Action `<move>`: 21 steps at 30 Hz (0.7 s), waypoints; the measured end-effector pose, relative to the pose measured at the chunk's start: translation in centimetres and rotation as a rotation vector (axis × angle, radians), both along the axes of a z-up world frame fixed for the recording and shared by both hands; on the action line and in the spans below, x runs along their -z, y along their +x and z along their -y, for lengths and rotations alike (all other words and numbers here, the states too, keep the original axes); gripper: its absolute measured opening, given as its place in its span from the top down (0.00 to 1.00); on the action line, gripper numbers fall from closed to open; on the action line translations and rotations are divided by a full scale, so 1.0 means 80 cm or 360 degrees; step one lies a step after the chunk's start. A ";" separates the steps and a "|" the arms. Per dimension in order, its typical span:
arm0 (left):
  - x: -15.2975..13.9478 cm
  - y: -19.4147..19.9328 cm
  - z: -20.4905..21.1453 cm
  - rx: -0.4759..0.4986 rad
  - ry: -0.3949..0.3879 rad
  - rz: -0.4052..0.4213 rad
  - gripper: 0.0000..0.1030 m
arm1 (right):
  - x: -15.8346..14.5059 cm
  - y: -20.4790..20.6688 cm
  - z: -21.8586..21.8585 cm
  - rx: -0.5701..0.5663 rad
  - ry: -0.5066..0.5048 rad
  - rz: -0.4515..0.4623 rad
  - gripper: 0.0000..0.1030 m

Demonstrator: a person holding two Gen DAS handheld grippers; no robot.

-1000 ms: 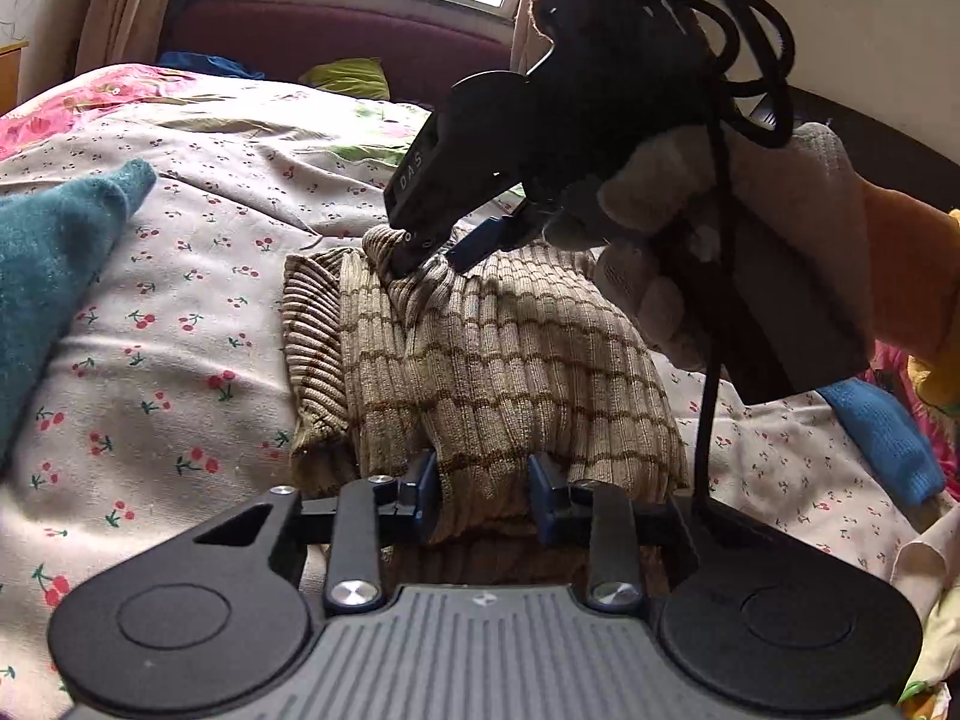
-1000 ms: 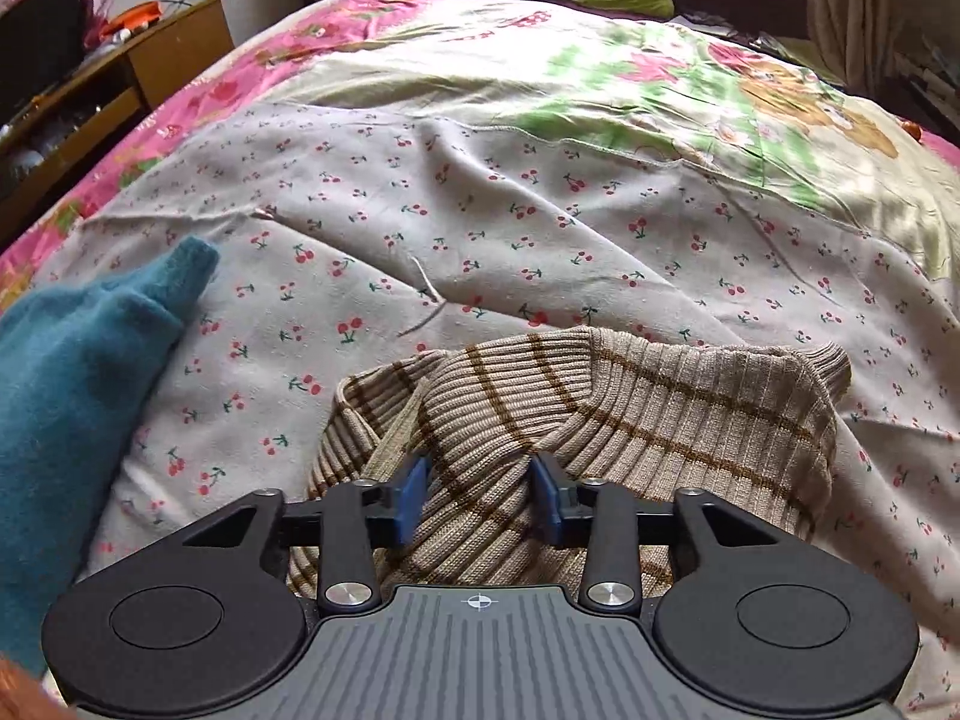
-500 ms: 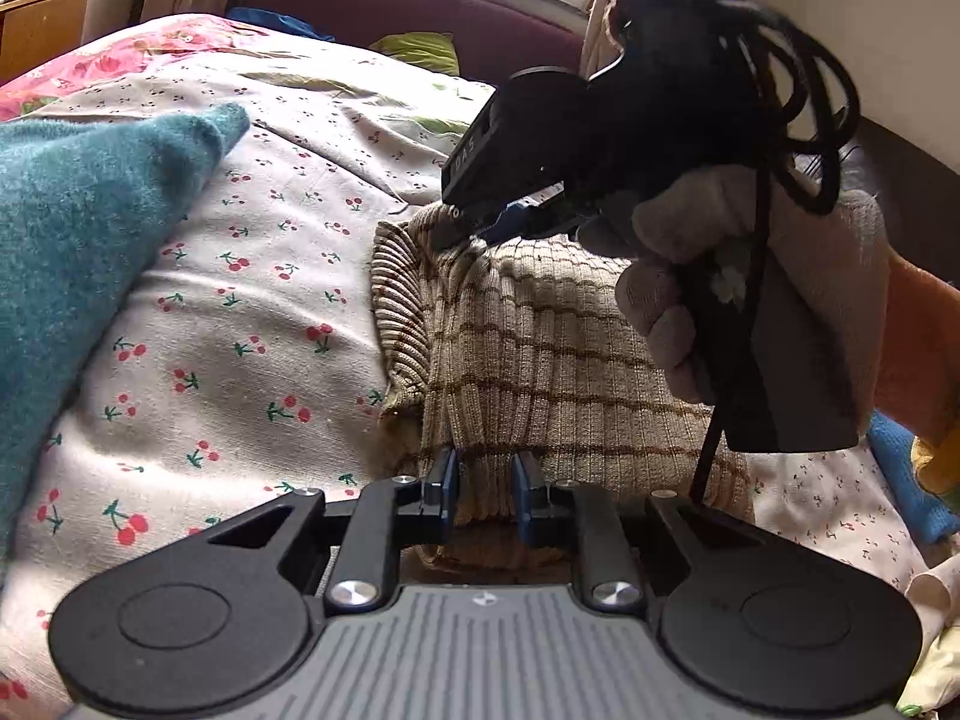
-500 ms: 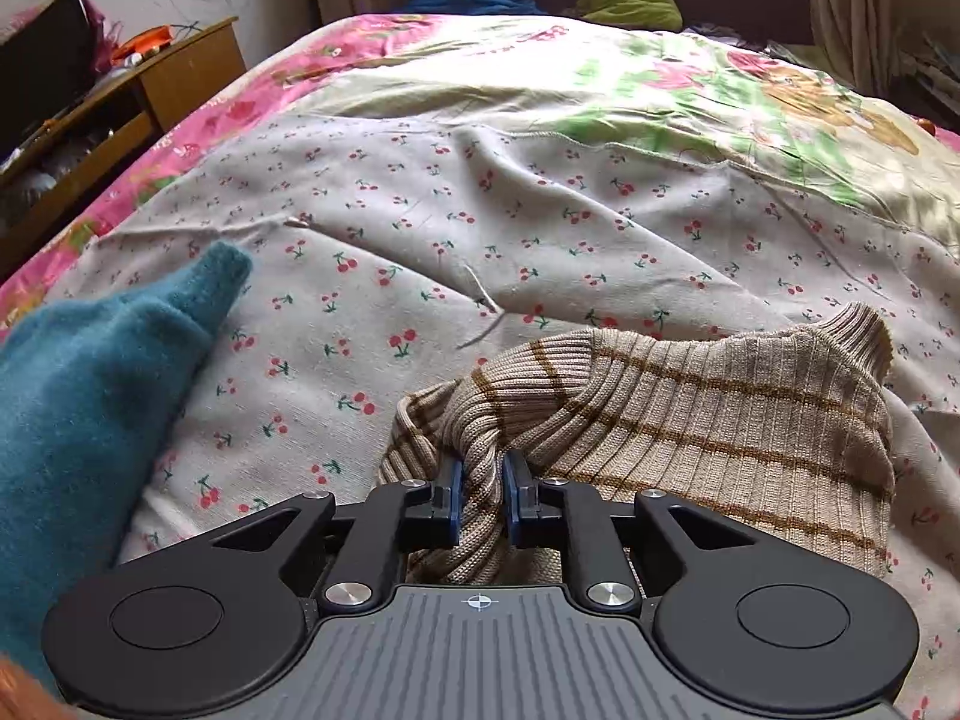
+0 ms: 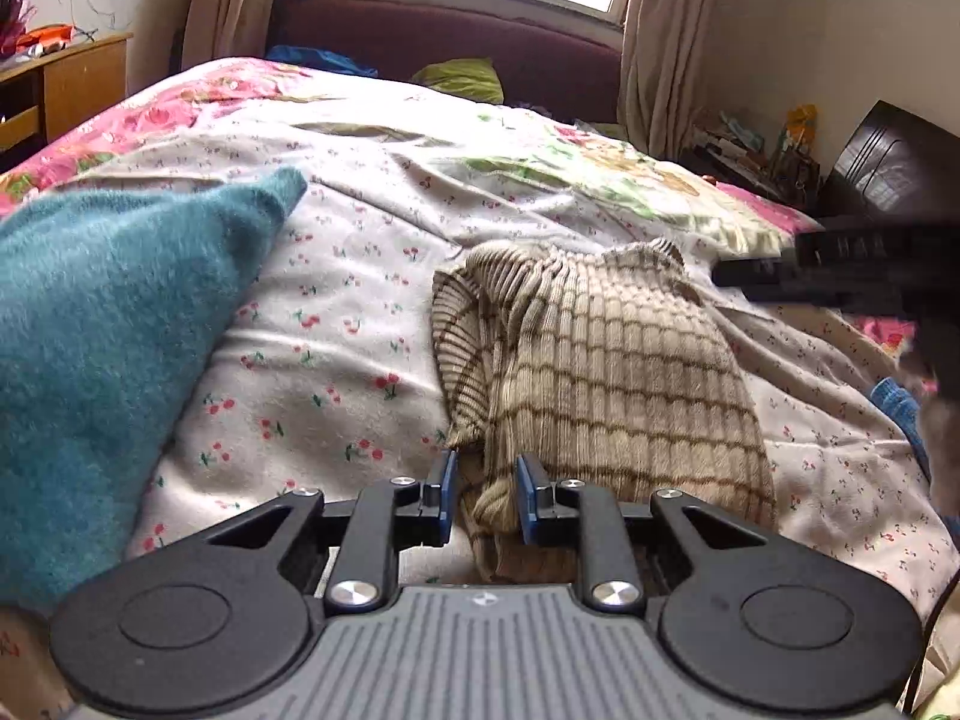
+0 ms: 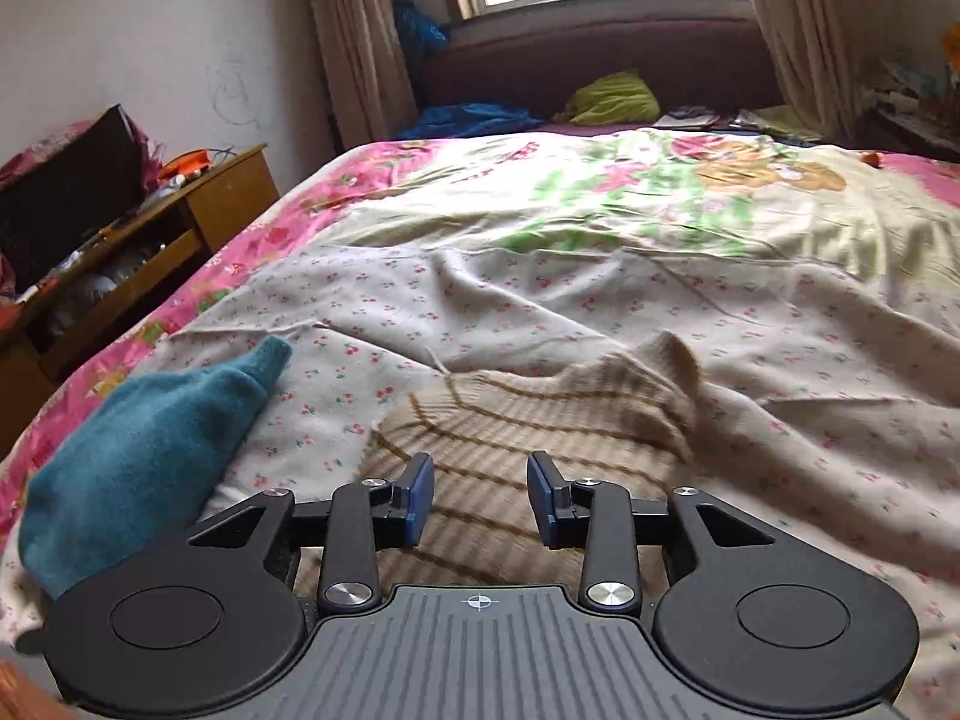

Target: Fold small clothes

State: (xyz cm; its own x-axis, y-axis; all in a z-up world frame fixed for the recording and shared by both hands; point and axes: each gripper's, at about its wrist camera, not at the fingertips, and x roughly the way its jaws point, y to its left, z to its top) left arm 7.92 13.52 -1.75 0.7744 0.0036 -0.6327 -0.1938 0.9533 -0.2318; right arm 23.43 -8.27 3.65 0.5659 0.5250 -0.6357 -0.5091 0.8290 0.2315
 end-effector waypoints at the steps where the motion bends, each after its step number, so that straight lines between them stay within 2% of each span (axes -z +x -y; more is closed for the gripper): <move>1: -0.007 0.002 0.003 0.0015 0.0013 0.0032 0.67 | 0.009 0.002 0.016 0.0043 -0.0007 -0.0026 0.64; 3: -0.018 0.015 0.015 0.0078 0.0032 0.0086 0.67 | 0.033 0.016 0.039 0.0129 0.0012 -0.0133 0.63; 7: -0.017 0.050 0.047 0.0232 0.0079 0.0123 0.67 | 0.065 0.056 0.054 0.0245 0.0205 -0.0309 0.62; 10: 0.001 0.073 0.060 0.0290 0.0076 0.0057 0.67 | 0.082 0.089 0.050 0.0324 0.0308 -0.0348 0.60; 12: 0.018 0.083 0.062 0.0299 0.0080 -0.0028 0.67 | 0.092 0.112 0.045 0.0367 0.0362 -0.0385 0.53; 14: 0.038 0.085 0.057 0.0292 0.0049 -0.0094 0.66 | 0.105 0.137 0.037 0.0414 0.0397 -0.0408 0.53; 15: 0.043 0.084 0.054 0.0289 0.0019 -0.0095 0.66 | 0.110 0.147 0.030 0.0423 0.0389 -0.0419 0.60; 16: 0.046 0.083 0.051 0.0288 0.0001 -0.0091 0.66 | 0.113 0.157 0.024 0.0426 0.0384 -0.0443 0.73; 18: 0.046 0.081 0.048 0.0299 -0.0013 -0.0084 0.66 | 0.119 0.176 0.012 0.0458 0.0369 -0.0494 0.76; 21: 0.048 0.080 0.053 0.0320 0.0034 -0.0078 0.66 | 0.111 0.183 -0.001 0.0421 0.0314 -0.0425 0.77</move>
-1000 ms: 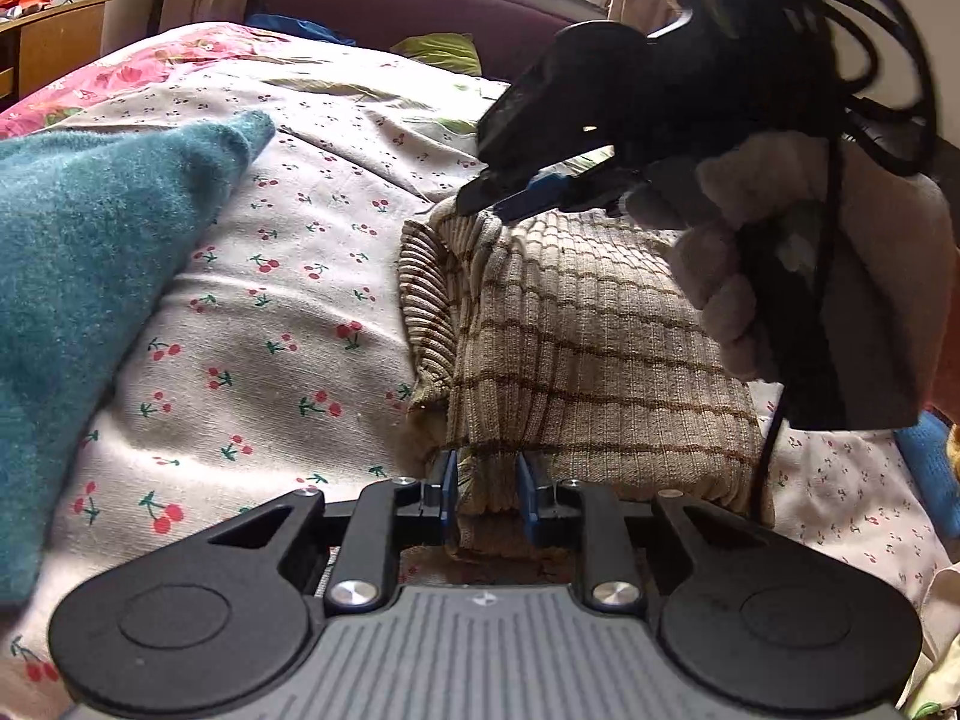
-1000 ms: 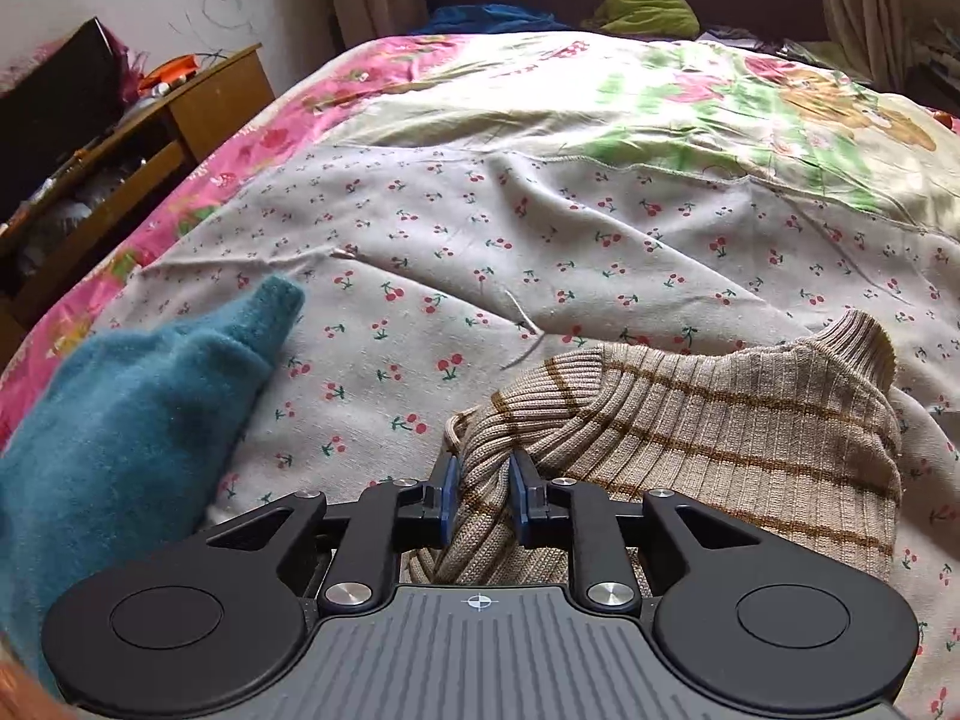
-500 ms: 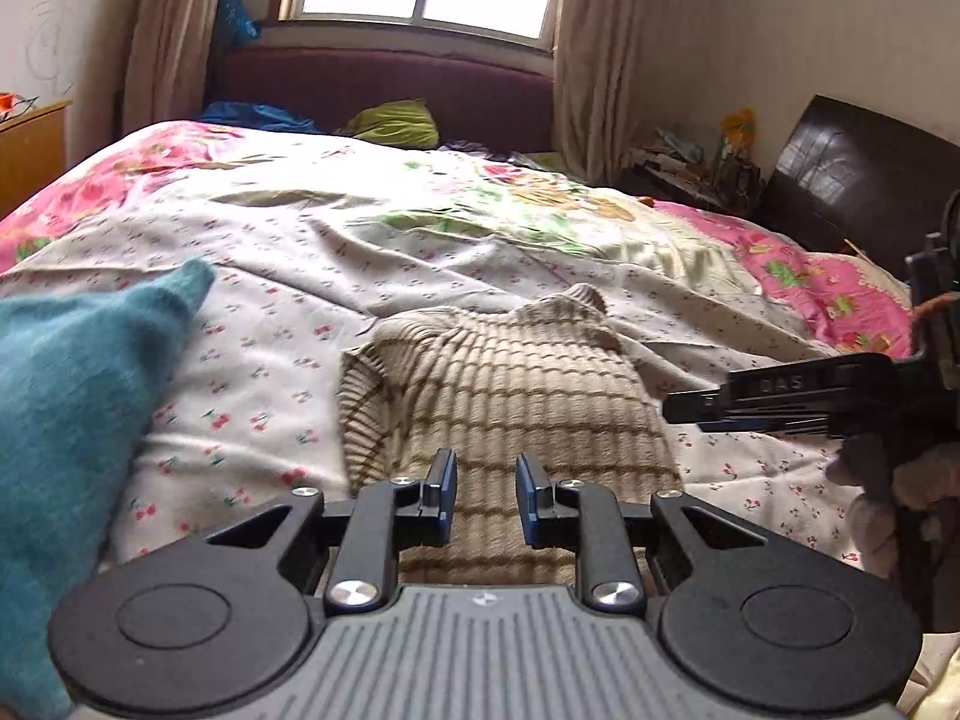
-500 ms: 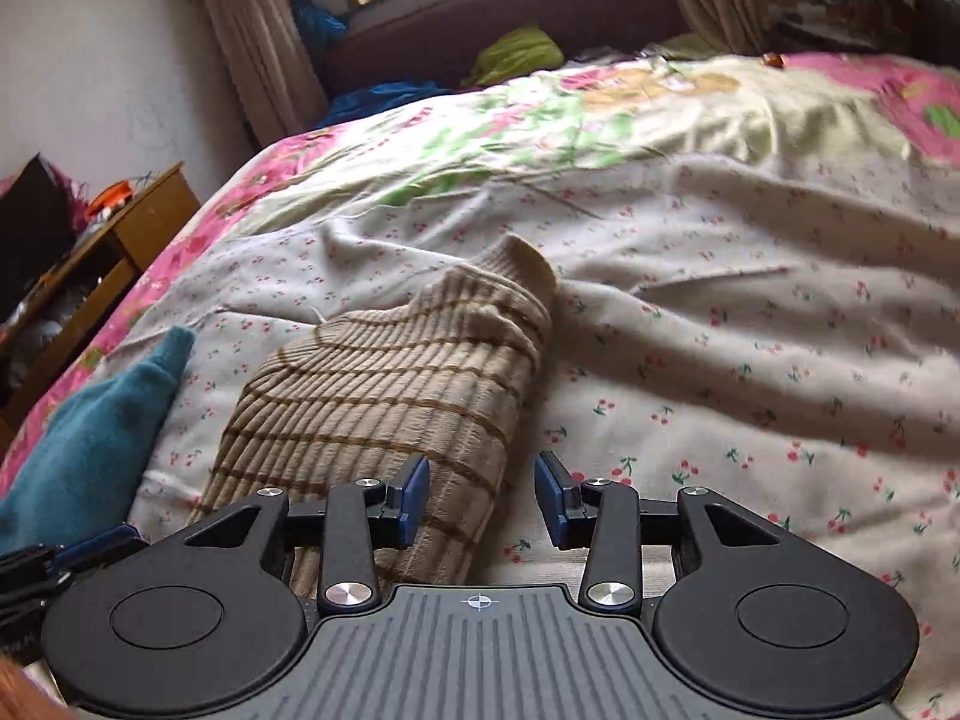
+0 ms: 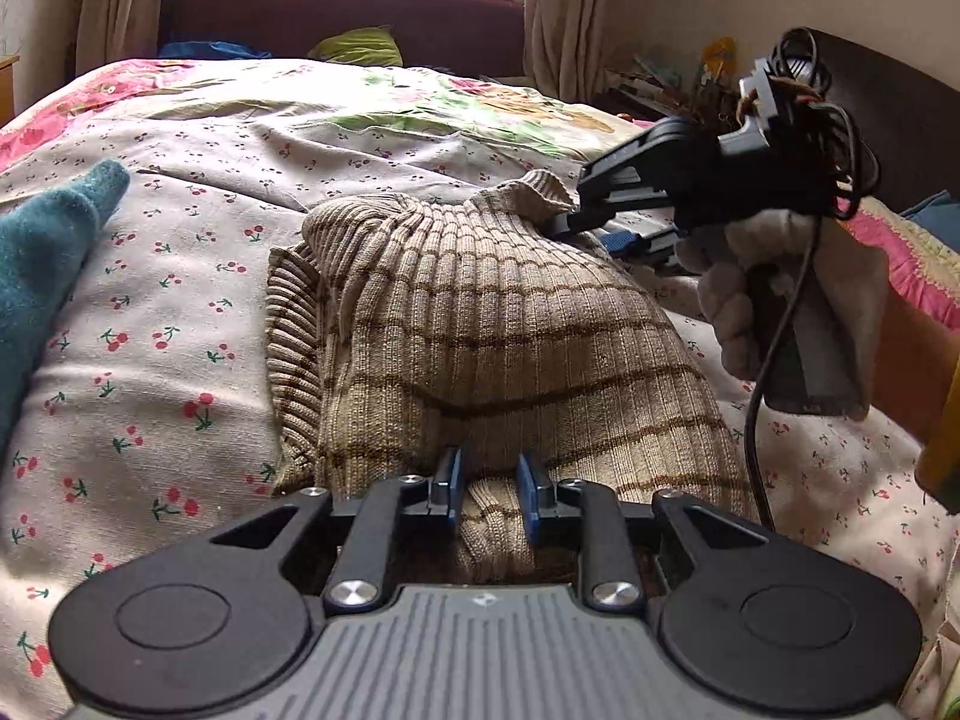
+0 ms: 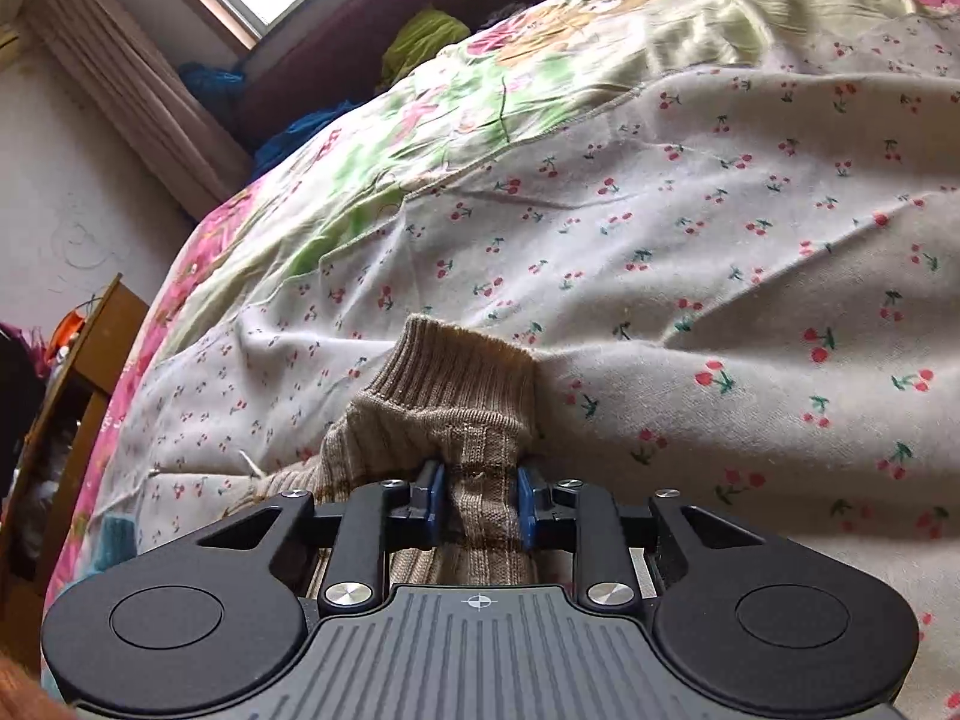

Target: Fold small clothes

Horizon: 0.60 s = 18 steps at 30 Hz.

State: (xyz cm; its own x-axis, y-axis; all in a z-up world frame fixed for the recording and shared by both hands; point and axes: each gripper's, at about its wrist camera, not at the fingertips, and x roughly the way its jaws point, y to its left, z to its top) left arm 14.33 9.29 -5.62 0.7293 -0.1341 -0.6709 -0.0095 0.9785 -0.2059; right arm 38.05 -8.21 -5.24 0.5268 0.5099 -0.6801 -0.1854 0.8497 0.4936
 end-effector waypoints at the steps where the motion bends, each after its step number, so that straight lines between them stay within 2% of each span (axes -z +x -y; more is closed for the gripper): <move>1: -0.001 -0.001 0.003 0.0006 0.0028 0.0005 0.66 | -0.002 -0.002 -0.002 -0.0019 -0.0034 0.0015 0.77; 6: -0.021 -0.010 -0.004 -0.0019 -0.0024 0.0025 0.66 | -0.034 -0.068 0.020 -0.0181 -0.0161 0.0119 0.72; 10: -0.036 -0.015 -0.010 -0.0030 0.0026 0.0086 0.66 | -0.050 -0.147 0.047 -0.0303 -0.0113 0.0091 0.65; 13: -0.034 -0.009 -0.016 -0.0096 0.0028 0.0045 0.66 | -0.039 -0.190 0.041 -0.0428 -0.0139 0.0036 0.64; 15: -0.020 -0.007 -0.016 -0.0125 0.0111 -0.0055 0.66 | -0.021 -0.210 0.030 -0.0494 -0.0213 -0.0001 0.64; 18: -0.011 -0.027 -0.014 -0.0093 0.0169 -0.0109 0.67 | -0.006 -0.227 0.029 -0.0528 -0.0223 -0.0055 0.65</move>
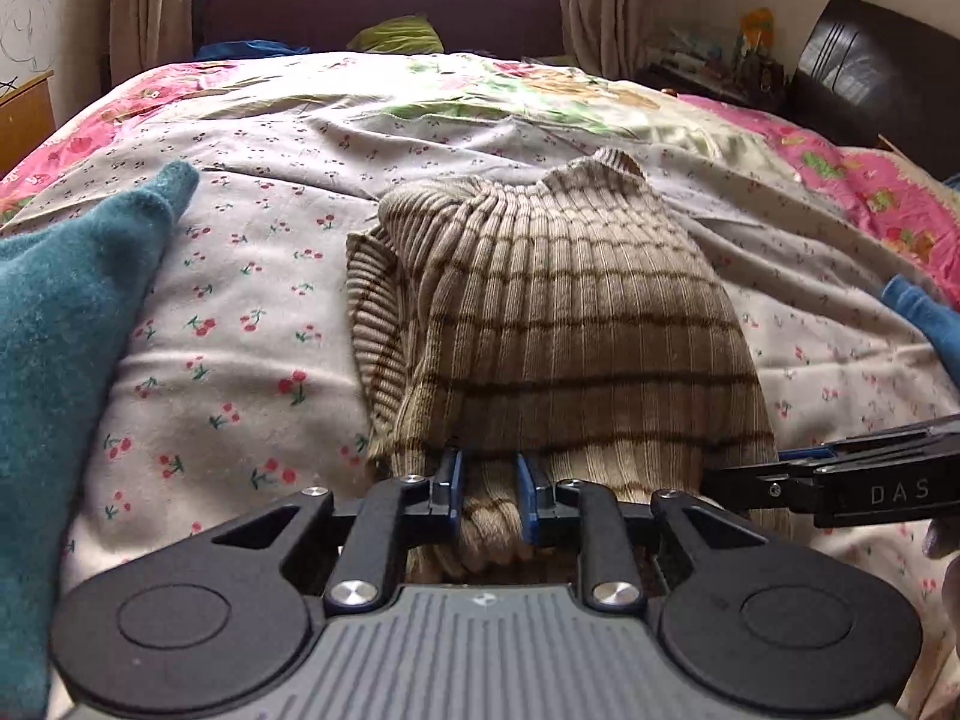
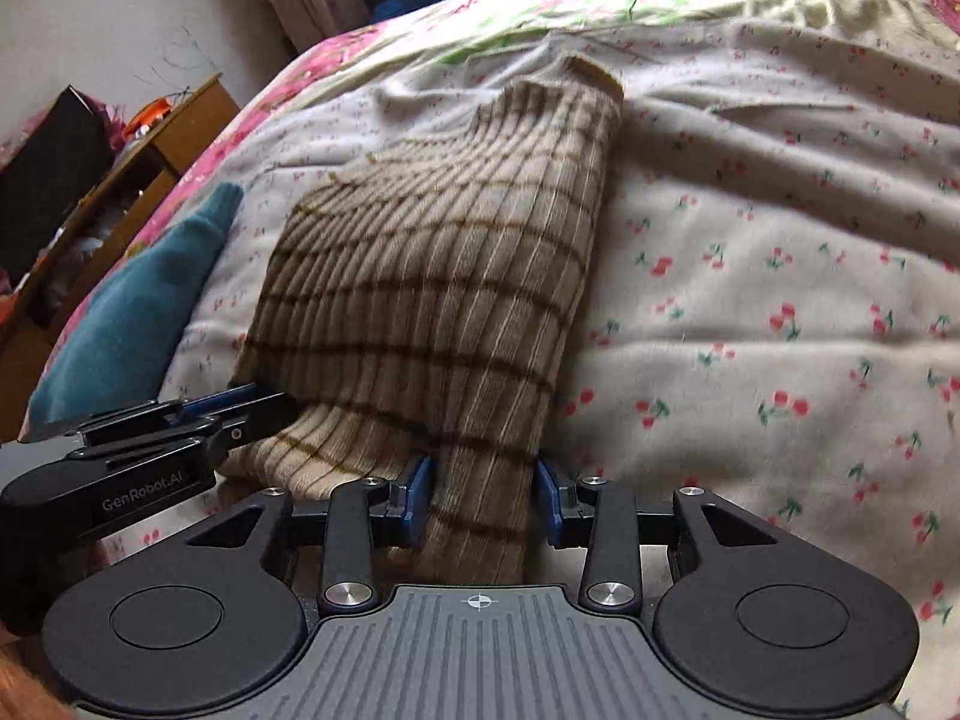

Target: Fold small clothes

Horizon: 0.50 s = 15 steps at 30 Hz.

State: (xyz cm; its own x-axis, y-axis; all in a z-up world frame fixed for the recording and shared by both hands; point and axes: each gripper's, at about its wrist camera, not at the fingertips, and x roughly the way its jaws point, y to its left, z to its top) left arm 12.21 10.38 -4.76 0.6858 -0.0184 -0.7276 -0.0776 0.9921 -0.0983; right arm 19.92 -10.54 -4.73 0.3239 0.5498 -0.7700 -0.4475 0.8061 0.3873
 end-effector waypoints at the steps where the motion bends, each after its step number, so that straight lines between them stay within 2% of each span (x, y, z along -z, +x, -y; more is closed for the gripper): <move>1: -0.002 -0.008 0.001 0.0018 0.0019 -0.0005 0.66 | -0.004 -0.003 0.002 -0.0007 -0.0008 0.0013 0.65; 4: -0.011 -0.021 -0.002 0.0009 -0.0001 -0.0005 0.67 | -0.030 -0.013 0.006 -0.0017 -0.0069 0.0153 0.64; 7: -0.028 -0.027 -0.015 -0.0013 -0.0097 0.0065 0.67 | -0.057 -0.040 -0.004 -0.0138 -0.0132 0.0415 0.64; 11: -0.046 -0.023 -0.036 -0.0047 -0.0113 0.0135 0.67 | -0.065 -0.081 -0.049 -0.0459 -0.0178 0.0692 0.65; 15: -0.058 -0.008 -0.051 -0.0060 -0.0102 0.0179 0.66 | -0.044 -0.110 -0.111 -0.0760 -0.0328 0.0928 0.66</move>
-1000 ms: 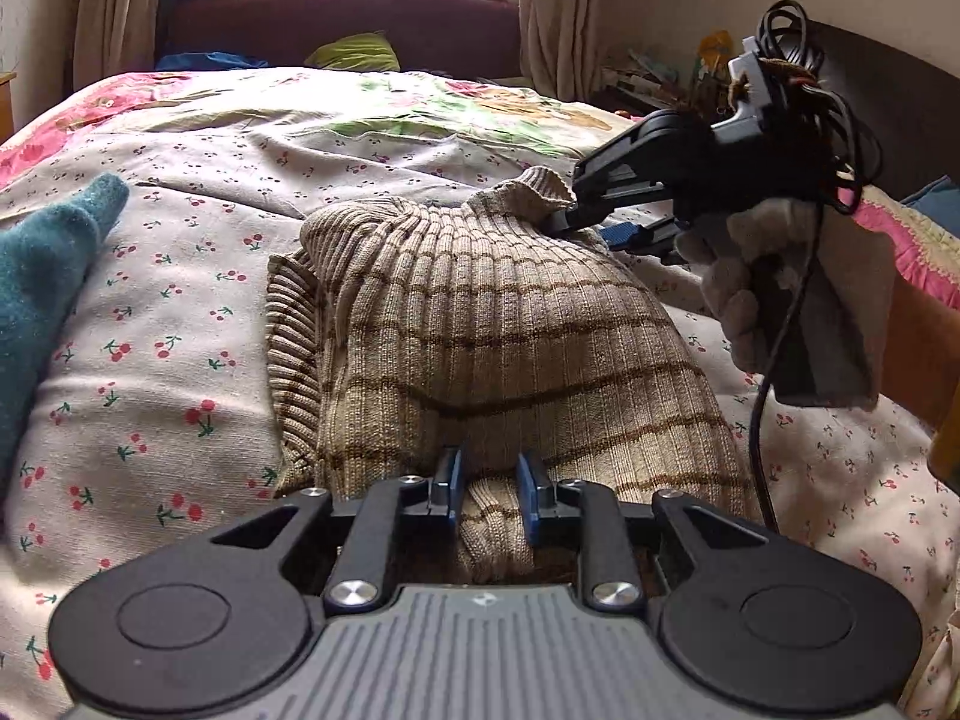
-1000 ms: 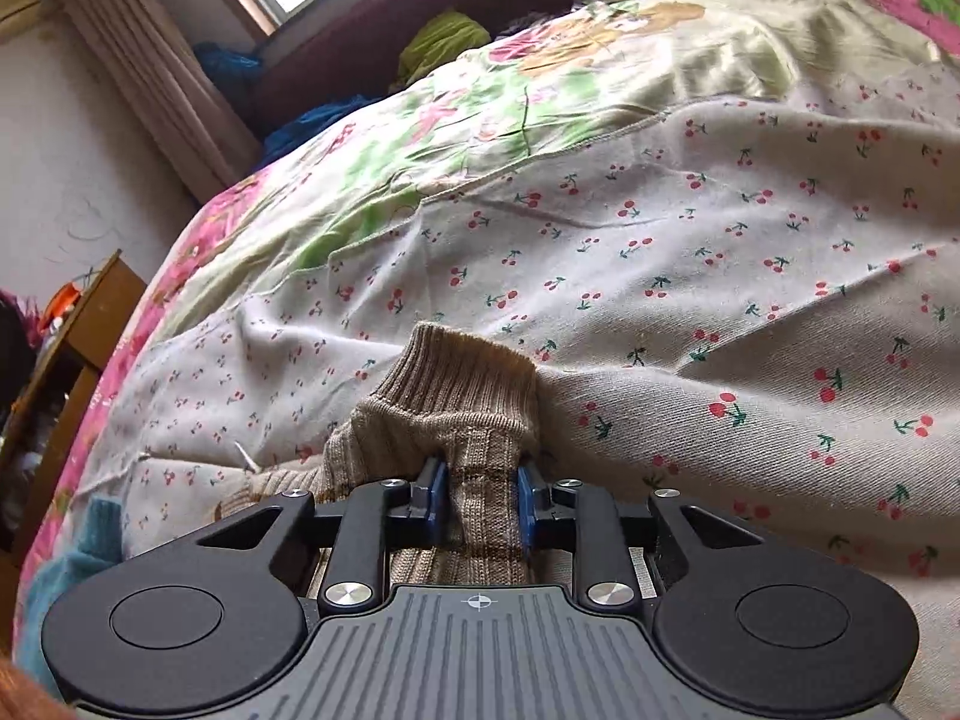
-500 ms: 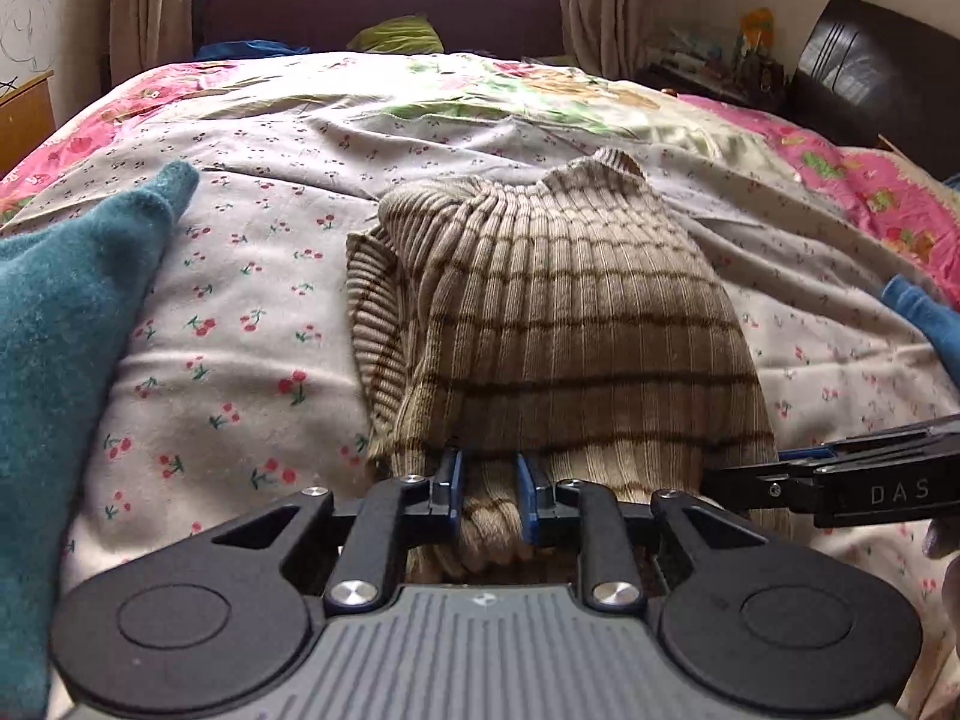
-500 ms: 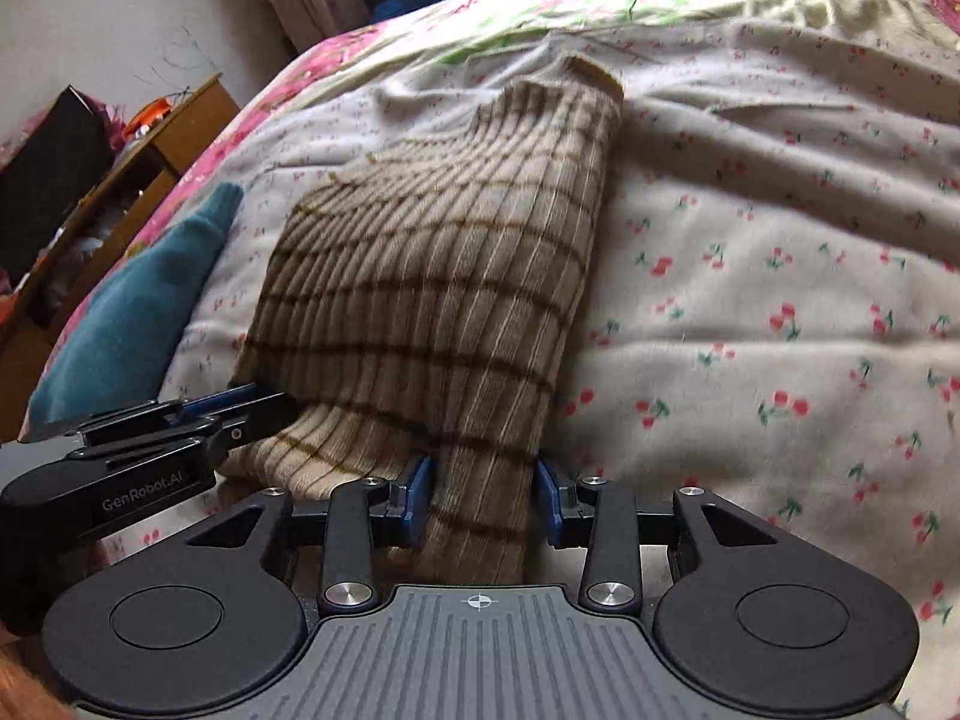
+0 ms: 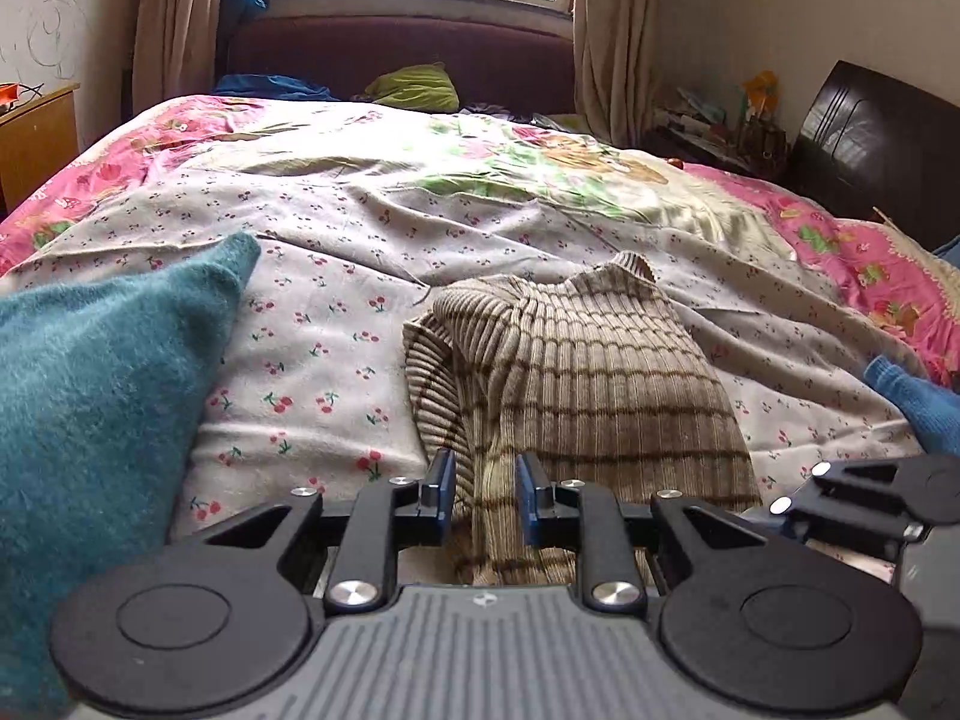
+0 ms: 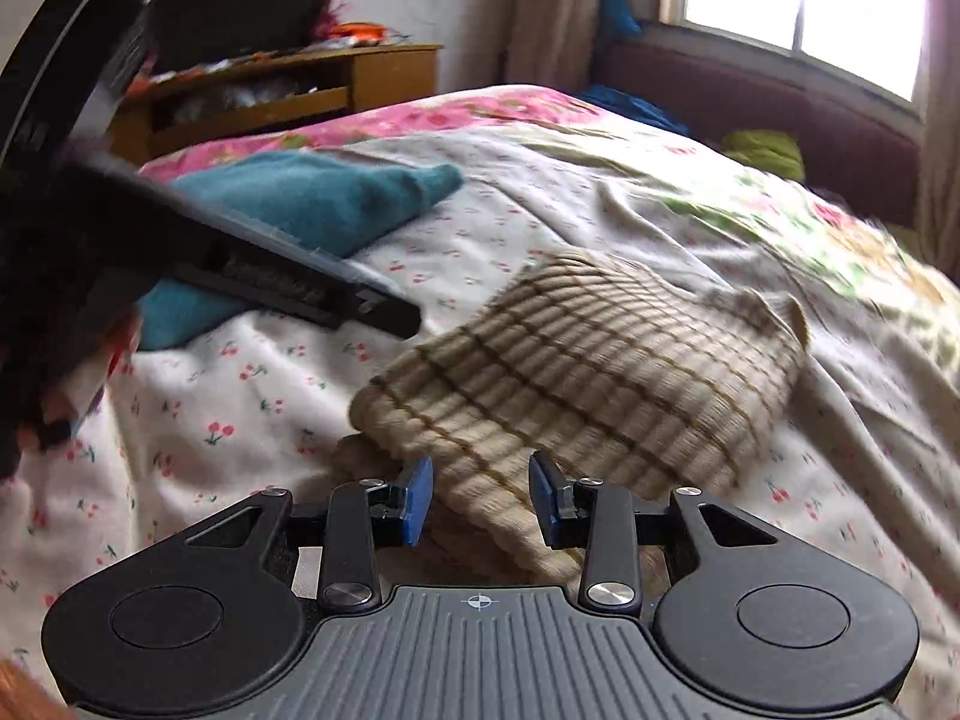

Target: Fold small clothes

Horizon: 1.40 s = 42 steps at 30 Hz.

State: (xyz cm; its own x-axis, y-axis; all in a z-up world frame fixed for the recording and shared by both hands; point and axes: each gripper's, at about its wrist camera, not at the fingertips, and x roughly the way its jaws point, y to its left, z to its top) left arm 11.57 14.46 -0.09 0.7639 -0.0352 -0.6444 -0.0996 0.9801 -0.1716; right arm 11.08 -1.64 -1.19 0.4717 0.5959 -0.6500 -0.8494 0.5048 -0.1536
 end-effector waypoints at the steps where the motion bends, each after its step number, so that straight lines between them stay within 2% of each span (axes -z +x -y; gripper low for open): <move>1: -0.002 0.005 -0.001 0.0009 -0.0008 0.0010 0.66 | 0.007 -0.004 -0.011 -0.0046 -0.0042 0.0056 0.66; 3: -0.003 0.017 0.002 0.0041 0.0003 0.0017 0.66 | 0.019 -0.010 -0.030 -0.0125 -0.0100 0.0126 0.66; 5: 0.001 0.030 0.010 0.0087 0.0020 0.0003 0.66 | 0.031 -0.006 -0.044 -0.0108 -0.0164 0.0151 0.70; 7: 0.009 0.042 0.019 0.0113 0.0048 -0.0025 0.66 | 0.032 0.003 -0.044 -0.0055 -0.0140 0.0058 0.87; 10: 0.029 0.058 0.029 0.0096 0.0137 -0.0142 0.66 | 0.026 0.001 -0.034 -0.0017 -0.0090 -0.0023 0.89; 12: 0.045 0.062 0.032 0.0094 0.0177 -0.0214 0.60 | 0.026 -0.004 -0.028 -0.0002 -0.0077 -0.0058 0.90; 16: 0.053 0.051 0.035 0.0064 0.0197 -0.0240 0.59 | 0.031 -0.005 -0.019 0.0045 -0.0022 -0.0130 0.90; 23: 0.030 0.032 0.040 -0.0003 0.0198 -0.0207 0.59 | -0.009 -0.007 0.025 0.0188 0.0187 -0.0197 0.89; 26: 0.021 0.018 0.045 -0.0020 0.0195 -0.0190 0.59 | -0.023 -0.013 0.047 0.0268 0.0221 -0.0179 0.89; 32: -0.002 -0.015 0.061 -0.0047 0.0176 -0.0128 0.58 | -0.045 -0.015 0.086 0.0457 0.0367 -0.0240 0.87; 38: -0.011 -0.042 0.077 -0.0087 0.0172 -0.0109 0.49 | -0.058 -0.028 0.106 0.0552 0.0459 -0.0274 0.87; 42: -0.014 -0.057 0.084 -0.0122 0.0163 -0.0104 0.42 | -0.055 -0.031 0.113 0.0627 0.0487 -0.0361 0.87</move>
State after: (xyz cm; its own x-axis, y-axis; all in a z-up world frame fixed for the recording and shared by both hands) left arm 7.04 7.71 1.01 0.7182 0.0900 -0.6900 -0.1822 0.9813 -0.0618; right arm 8.57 -10.67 3.19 0.5653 0.5805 -0.5861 -0.5820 0.7842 0.2153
